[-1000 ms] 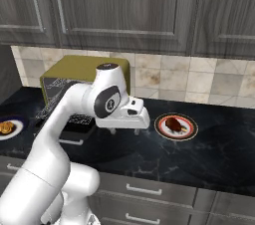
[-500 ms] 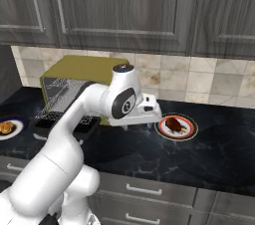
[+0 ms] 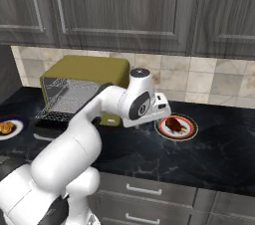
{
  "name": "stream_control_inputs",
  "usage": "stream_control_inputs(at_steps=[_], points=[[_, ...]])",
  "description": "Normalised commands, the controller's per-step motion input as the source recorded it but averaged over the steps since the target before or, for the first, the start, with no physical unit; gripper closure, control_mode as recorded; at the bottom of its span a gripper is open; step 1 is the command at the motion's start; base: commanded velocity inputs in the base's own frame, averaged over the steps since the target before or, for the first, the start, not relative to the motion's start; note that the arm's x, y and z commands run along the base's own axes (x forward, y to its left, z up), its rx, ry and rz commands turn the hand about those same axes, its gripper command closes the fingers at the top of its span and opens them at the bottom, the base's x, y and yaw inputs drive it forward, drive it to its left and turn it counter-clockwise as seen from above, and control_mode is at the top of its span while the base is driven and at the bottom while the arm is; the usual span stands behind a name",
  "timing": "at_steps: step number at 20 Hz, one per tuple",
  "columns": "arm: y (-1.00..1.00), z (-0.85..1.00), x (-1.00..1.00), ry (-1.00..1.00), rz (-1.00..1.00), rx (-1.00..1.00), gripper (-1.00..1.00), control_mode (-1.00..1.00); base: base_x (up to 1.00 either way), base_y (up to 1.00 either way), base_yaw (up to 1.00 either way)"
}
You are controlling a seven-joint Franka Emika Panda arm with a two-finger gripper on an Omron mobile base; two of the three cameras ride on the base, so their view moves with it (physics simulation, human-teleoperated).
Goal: Open the toaster oven door. Place the bread on the top rack in the toaster oven and place the steak on the bottom rack.
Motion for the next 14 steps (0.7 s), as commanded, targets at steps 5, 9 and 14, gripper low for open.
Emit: stream_control_inputs(at_steps=[5, 9, 14], points=[[-0.17, -0.28, 0.5, 0.01, 0.09, 0.0, -1.0, -1.0, 0.0, 0.0, 0.0], [-0.19, -0.28, 0.46, 0.04, 0.0, -0.06, -1.0, -1.0, 0.0, 0.0, 0.0], [-0.29, -0.27, 0.41, 0.05, 0.0, -0.02, -1.0, -1.0, 0.0, 0.0, 0.0]])
